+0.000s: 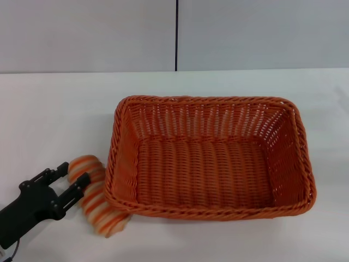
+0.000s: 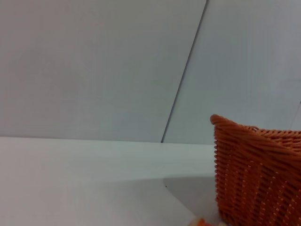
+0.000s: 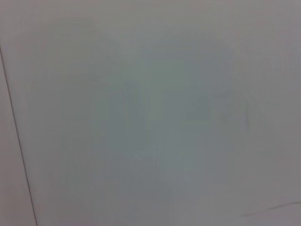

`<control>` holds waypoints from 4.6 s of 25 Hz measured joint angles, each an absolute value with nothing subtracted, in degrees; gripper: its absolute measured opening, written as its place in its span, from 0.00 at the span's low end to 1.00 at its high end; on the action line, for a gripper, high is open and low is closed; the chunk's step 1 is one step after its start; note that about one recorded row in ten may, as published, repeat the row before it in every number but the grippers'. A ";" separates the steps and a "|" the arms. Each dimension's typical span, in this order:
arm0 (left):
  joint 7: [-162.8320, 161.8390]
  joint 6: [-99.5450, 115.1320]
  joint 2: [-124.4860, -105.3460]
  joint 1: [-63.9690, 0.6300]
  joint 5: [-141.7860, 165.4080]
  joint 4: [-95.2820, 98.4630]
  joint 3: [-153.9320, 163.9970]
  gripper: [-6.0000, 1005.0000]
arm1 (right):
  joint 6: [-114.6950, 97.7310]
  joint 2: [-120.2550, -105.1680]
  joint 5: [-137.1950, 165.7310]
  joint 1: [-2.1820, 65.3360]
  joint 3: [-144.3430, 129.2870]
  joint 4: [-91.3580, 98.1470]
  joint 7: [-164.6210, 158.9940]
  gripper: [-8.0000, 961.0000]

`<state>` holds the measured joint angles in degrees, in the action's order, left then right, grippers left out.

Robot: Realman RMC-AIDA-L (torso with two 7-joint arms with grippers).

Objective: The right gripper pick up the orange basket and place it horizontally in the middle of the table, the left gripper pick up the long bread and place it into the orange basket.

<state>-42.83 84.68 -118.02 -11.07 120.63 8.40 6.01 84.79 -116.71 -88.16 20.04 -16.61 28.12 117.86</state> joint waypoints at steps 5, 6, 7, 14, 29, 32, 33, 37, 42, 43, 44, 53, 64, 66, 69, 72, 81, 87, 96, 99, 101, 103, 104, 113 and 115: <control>-42.84 84.85 -117.95 -11.33 120.69 8.35 6.41 0.58 | 84.80 -116.71 -88.17 20.10 -16.61 28.12 117.98 0.60; -42.85 84.91 -117.95 -11.37 120.68 8.35 6.51 0.57 | 84.81 -116.71 -88.20 20.11 -16.61 28.12 117.99 0.60; -42.90 85.02 -117.95 -11.42 120.69 8.37 6.74 0.56 | 84.81 -116.71 -88.24 20.15 -16.61 28.12 118.00 0.60; -42.97 85.39 -117.95 -11.42 120.69 8.38 6.79 0.49 | 84.82 -116.71 -88.27 20.21 -16.61 28.12 118.02 0.60; -43.06 86.29 -117.89 -11.34 120.75 8.38 6.84 0.37 | 84.82 -116.78 -88.24 20.15 -16.61 27.80 118.24 0.60; -43.07 86.35 -117.87 -11.33 120.76 8.43 6.86 0.34 | 84.82 -116.80 -88.24 20.18 -16.61 27.43 118.39 0.60; -43.07 86.35 -117.87 -11.33 120.76 8.43 6.86 0.34 | 84.82 -116.80 -88.24 20.18 -16.61 27.43 118.39 0.60; -43.07 86.38 -117.86 -11.33 120.76 8.50 6.86 0.31 | 84.81 -116.80 -88.24 20.20 -16.61 27.34 118.39 0.60; -43.07 86.40 -117.86 -11.25 120.76 8.62 6.86 0.27 | 84.81 -116.80 -88.24 20.22 -16.61 27.33 118.39 0.60; -43.07 86.40 -117.86 -11.25 120.76 8.62 6.86 0.26 | 84.81 -116.80 -88.24 20.22 -16.61 27.33 118.39 0.60; -43.07 86.40 -117.86 -11.26 120.76 8.62 6.86 0.26 | 84.81 -116.80 -88.24 20.21 -16.61 27.33 118.39 0.60; -44.30 87.46 -117.72 -11.03 120.12 9.30 3.96 0.21 | 84.81 -116.80 -88.21 20.22 -16.61 27.33 118.39 0.60; -45.99 94.45 -117.20 -10.51 120.05 11.87 -13.56 0.15 | 85.19 -116.80 -88.38 20.07 -16.49 27.32 118.38 0.60; -46.11 95.86 -117.18 -10.71 120.05 11.77 -15.18 0.15 | 85.21 -116.80 -88.43 20.06 -16.51 27.23 118.38 0.60; -46.77 100.32 -117.30 -12.19 120.01 11.23 -20.21 0.15 | 85.24 -116.85 -88.53 20.21 -16.61 26.69 118.38 0.60; -48.37 104.58 -117.64 -15.37 119.96 10.48 -22.69 0.14 | 85.33 -117.11 -88.55 20.77 -16.62 26.54 118.39 0.60; -49.94 107.50 -118.09 -26.74 121.42 5.06 -7.75 0.14 | 85.53 -118.03 -88.56 21.02 -16.60 26.45 118.42 0.60; -48.13 105.24 -118.49 -31.83 121.10 3.00 5.95 0.15 | 85.69 -118.12 -88.60 20.98 -16.61 25.79 118.65 0.60; -47.63 105.88 -118.30 -28.06 119.98 2.43 0.27 0.37 | 85.70 -118.12 -88.44 21.34 -16.61 25.31 119.09 0.60; -47.56 106.05 -118.30 -26.97 119.97 2.44 -1.58 0.48 | 85.70 -118.12 -88.39 21.56 -16.61 25.31 119.09 0.60; -47.51 106.15 -118.27 -26.40 119.97 2.45 -2.59 0.51 | 85.70 -118.12 -88.34 21.76 -16.61 25.31 119.09 0.60; -47.50 106.37 -118.18 -25.86 119.96 2.46 -3.73 0.55 | 85.79 -118.12 -88.32 21.85 -16.61 25.31 119.09 0.60; -47.45 106.64 -118.14 -25.47 119.96 2.51 -4.55 0.57 | 85.87 -118.12 -88.32 21.85 -16.61 25.31 119.09 0.60; -37.56 109.69 -118.30 -19.76 119.95 1.15 -16.06 0.78 | 85.98 -118.60 -90.89 21.17 -15.72 24.96 119.15 0.60; -33.09 109.91 -118.32 -17.84 119.95 -0.05 -19.46 0.84 | 85.73 -118.70 -93.48 20.52 -15.67 24.14 119.64 0.60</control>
<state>-33.09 109.91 -118.32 -17.84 119.95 -0.05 -19.46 85.73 -118.70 -93.48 20.52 -15.67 24.14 119.63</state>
